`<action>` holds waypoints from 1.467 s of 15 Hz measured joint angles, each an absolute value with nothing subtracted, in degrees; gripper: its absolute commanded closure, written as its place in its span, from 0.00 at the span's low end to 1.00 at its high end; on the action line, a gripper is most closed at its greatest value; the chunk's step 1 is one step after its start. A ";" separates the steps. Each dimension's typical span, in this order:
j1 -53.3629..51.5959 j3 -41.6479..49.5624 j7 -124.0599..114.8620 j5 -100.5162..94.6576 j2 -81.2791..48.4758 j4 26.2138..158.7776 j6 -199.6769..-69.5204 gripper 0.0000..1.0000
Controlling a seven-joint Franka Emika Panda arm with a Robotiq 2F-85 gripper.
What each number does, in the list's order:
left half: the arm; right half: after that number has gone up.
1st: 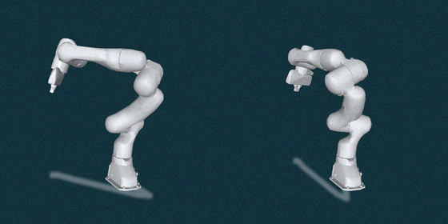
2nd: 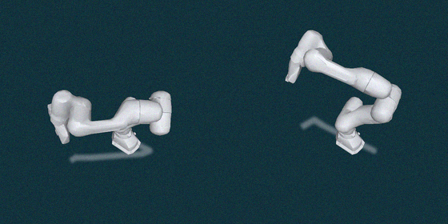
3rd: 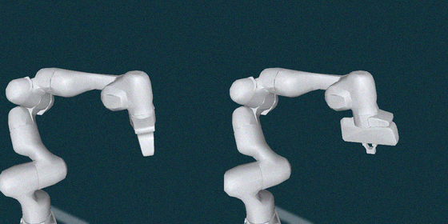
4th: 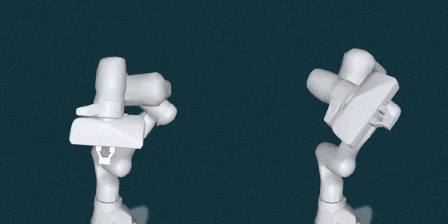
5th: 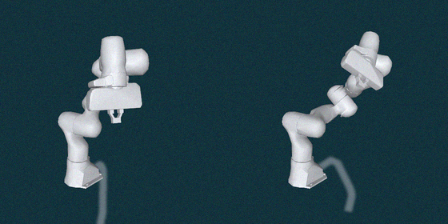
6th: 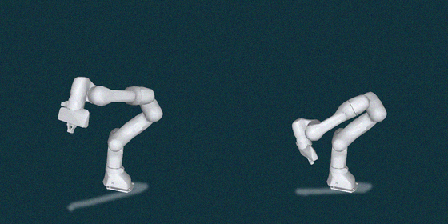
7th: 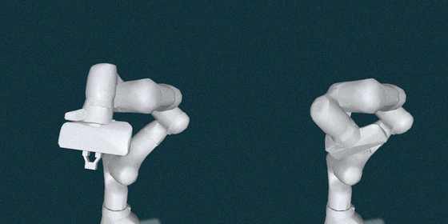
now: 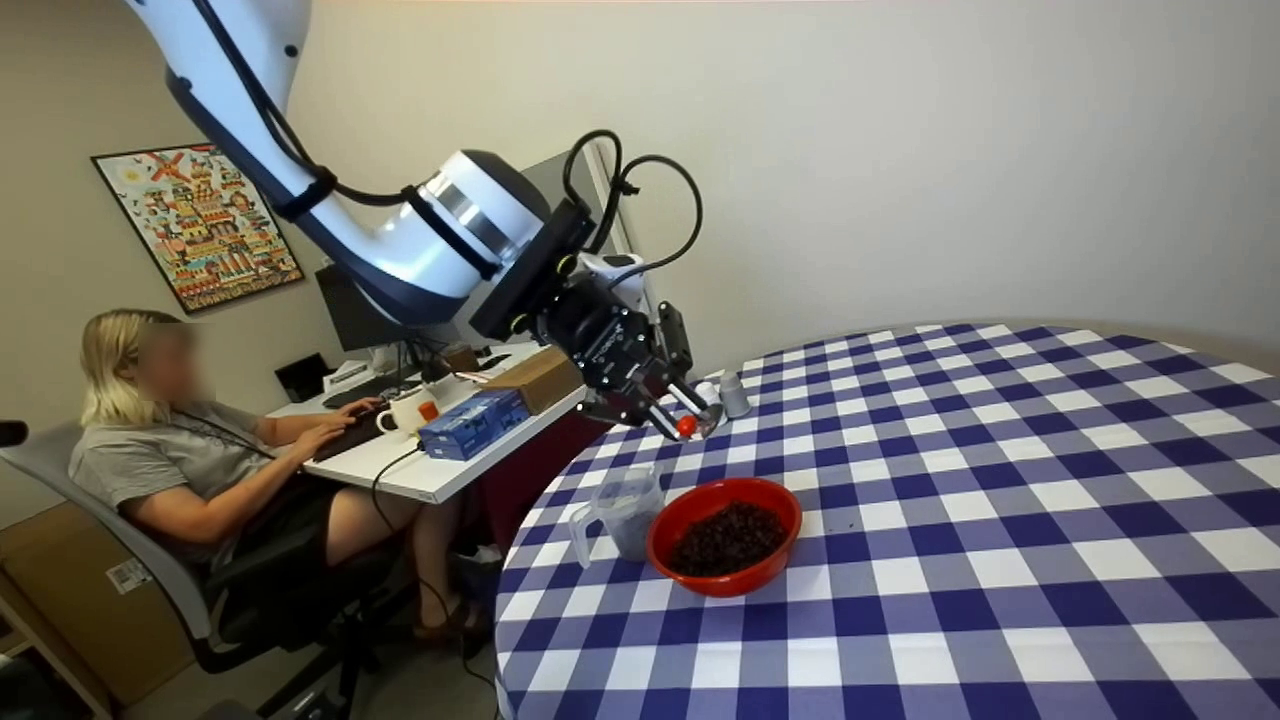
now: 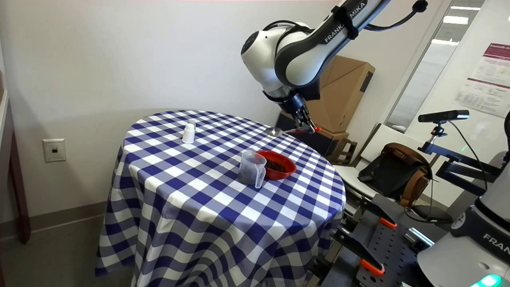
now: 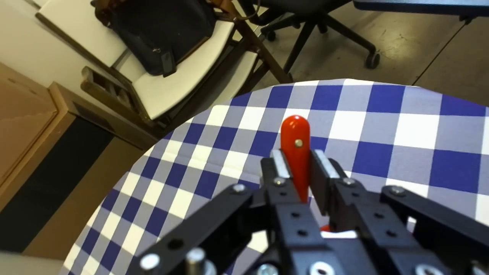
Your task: Pick up the spoon and scoop some of the objects from the red bowl and put them in the measuring cup, then put the spoon on the table
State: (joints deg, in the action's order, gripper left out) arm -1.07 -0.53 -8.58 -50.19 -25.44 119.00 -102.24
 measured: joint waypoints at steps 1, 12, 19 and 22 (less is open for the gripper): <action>-0.10 0.01 -8.35 -49.61 -25.53 118.60 -102.23 0.90; 1.79 0.99 -6.62 -41.28 -31.70 116.20 -101.99 0.90; 1.98 2.00 -6.63 -37.21 -38.02 110.64 -102.44 0.90; 2.86 3.11 -6.62 -33.90 -38.65 107.76 -102.89 0.90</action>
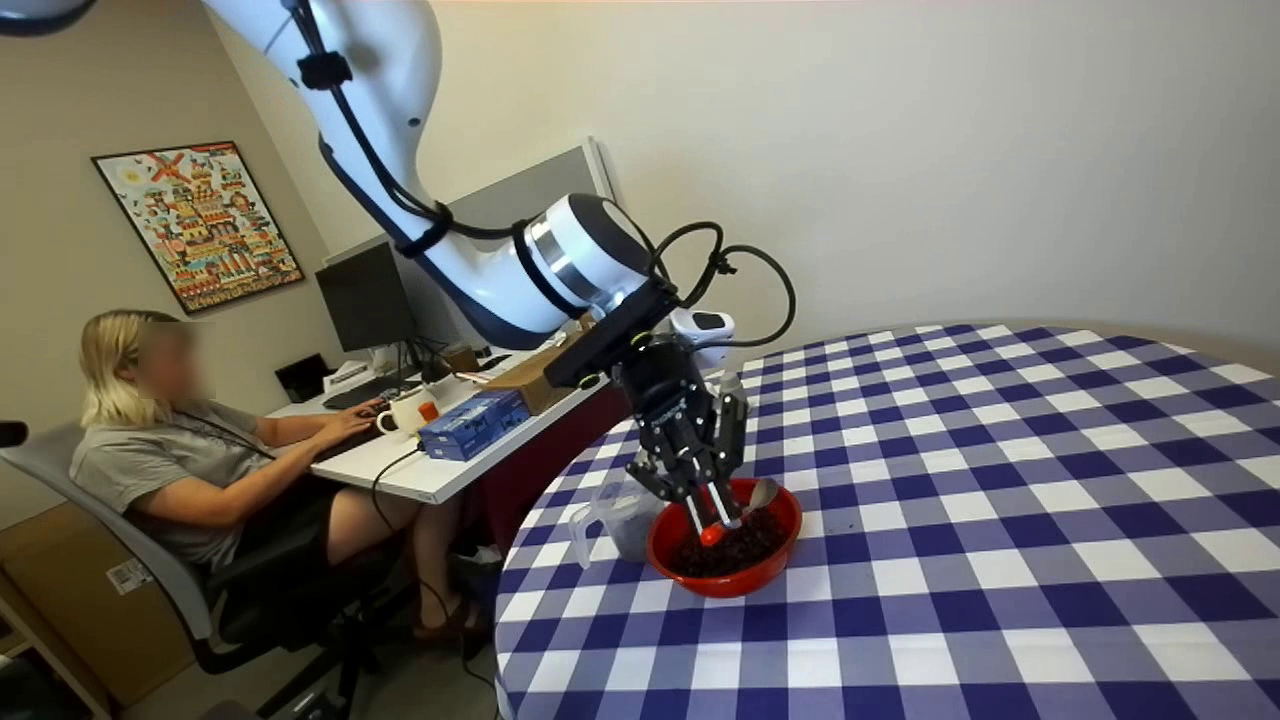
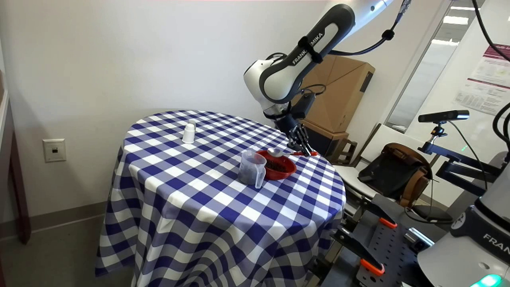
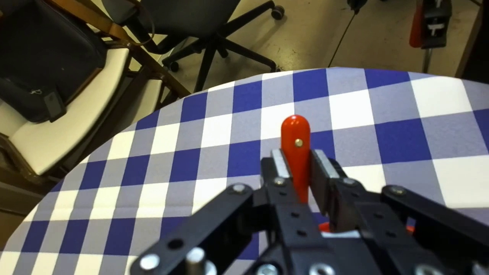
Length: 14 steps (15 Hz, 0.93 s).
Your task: Pick up the spoon and scoop some of the objects from the red bowl and put them in the measuring cup, then put the spoon on the table
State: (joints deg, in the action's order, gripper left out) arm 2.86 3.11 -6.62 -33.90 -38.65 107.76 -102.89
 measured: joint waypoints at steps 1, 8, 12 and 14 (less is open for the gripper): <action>3.32 3.67 -6.61 -32.86 -38.57 106.74 -103.12 0.90; 7.71 7.80 -4.88 -27.54 -37.05 101.90 -104.22 0.90; 11.71 8.32 0.59 -24.30 -38.89 100.93 -108.25 0.90; 13.69 8.35 3.83 -23.10 -40.61 100.03 -110.64 0.90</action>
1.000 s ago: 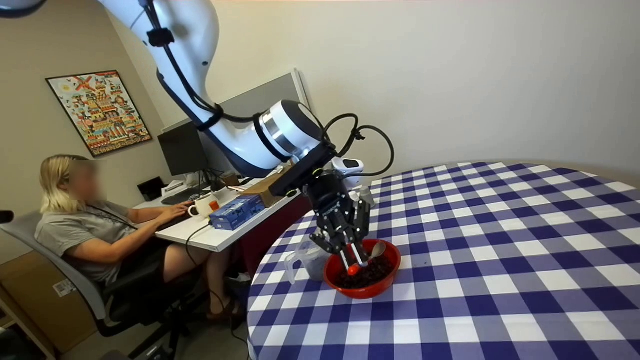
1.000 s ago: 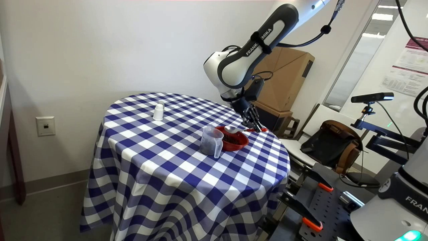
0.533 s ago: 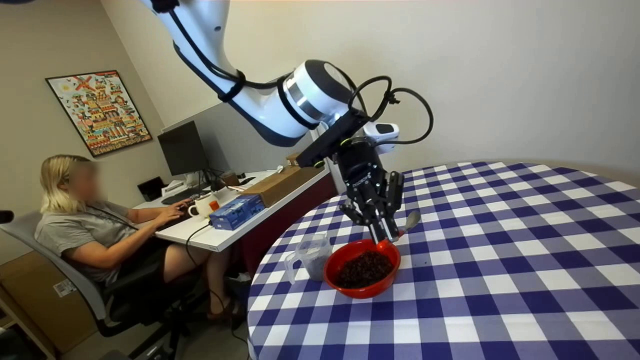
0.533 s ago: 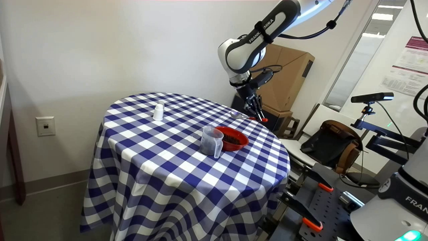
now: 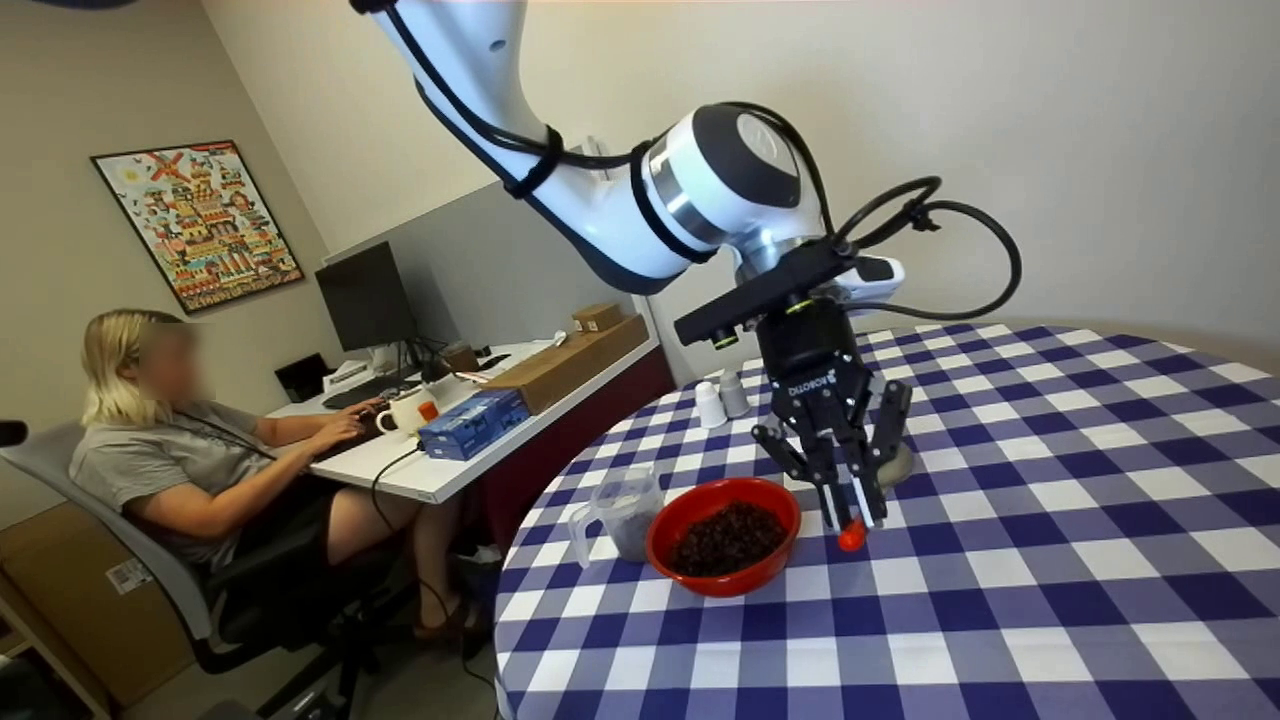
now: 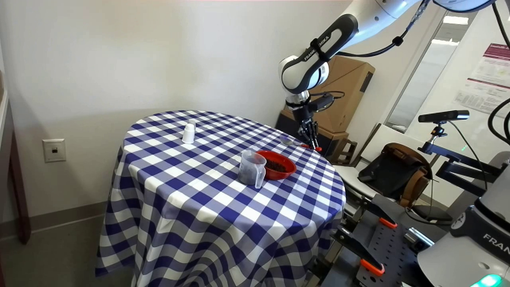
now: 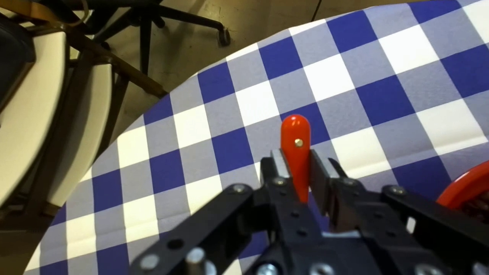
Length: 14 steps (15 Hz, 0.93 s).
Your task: Pick up the spoon and scoop some of the objects from the red bowl and put them in the measuring cup, then put the spoon on the table
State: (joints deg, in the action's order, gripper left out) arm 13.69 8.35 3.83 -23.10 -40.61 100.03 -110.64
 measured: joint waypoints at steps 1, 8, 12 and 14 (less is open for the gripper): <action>14.62 8.37 5.30 -22.58 -41.65 99.39 -111.80 0.90; 18.82 8.43 12.65 -19.24 -49.07 93.42 -116.36 0.90; 19.55 8.11 15.50 -16.79 -52.67 90.83 -117.02 0.90; 19.57 7.97 16.18 -16.08 -53.89 89.87 -117.05 0.90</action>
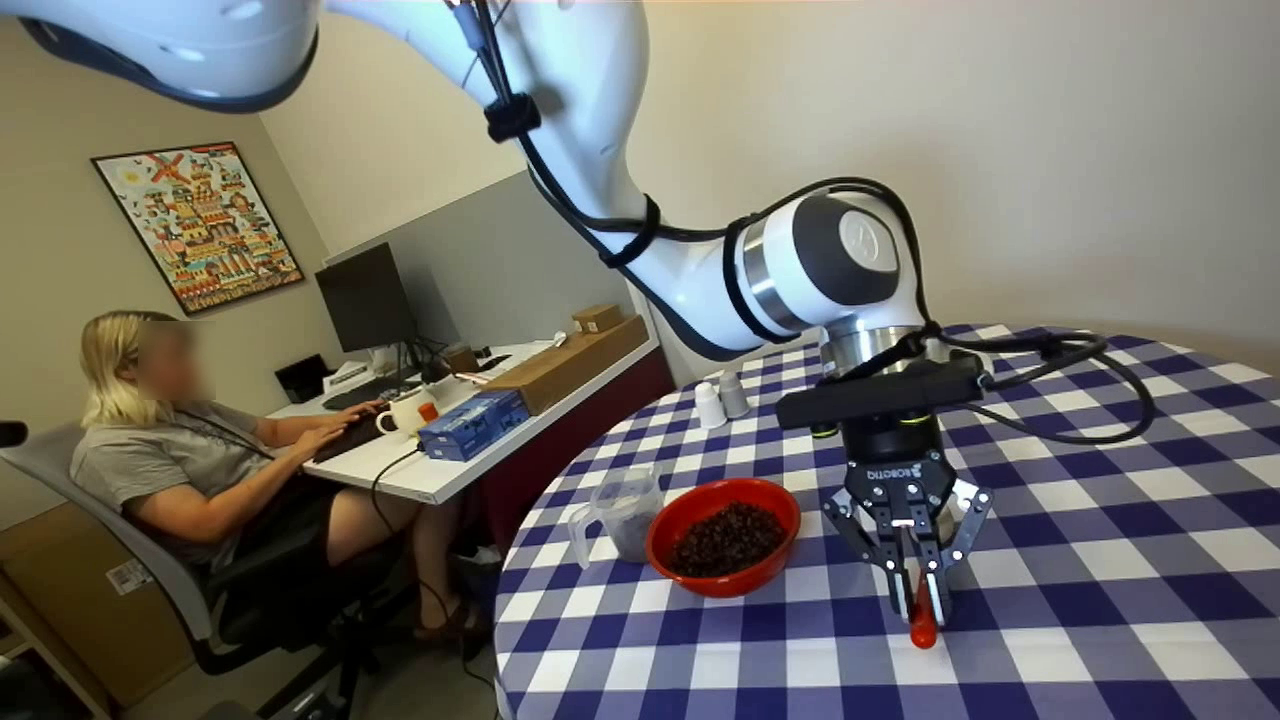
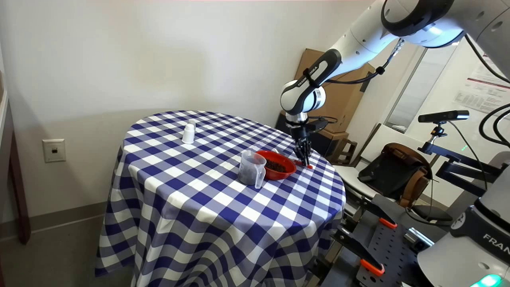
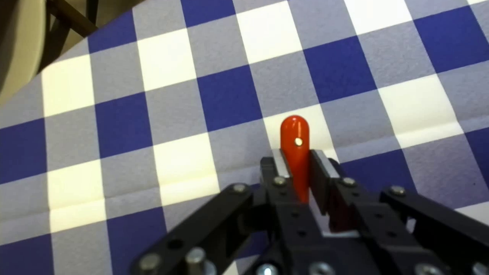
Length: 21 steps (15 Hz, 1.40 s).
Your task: Pick up the spoon and scoop some of the objects from the red bowl and put them in the measuring cup, then put the spoon on the table
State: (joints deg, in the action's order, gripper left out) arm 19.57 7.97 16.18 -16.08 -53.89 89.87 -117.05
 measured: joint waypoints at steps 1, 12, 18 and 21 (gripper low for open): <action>19.57 7.87 16.43 -15.87 -54.33 89.52 -117.06 0.56; 20.84 7.16 17.19 -9.55 -51.29 88.85 -119.05 0.00; 20.51 8.13 15.20 -7.98 -35.13 94.90 -123.31 0.00; 17.86 8.32 12.89 -8.15 -26.08 100.89 -123.84 0.00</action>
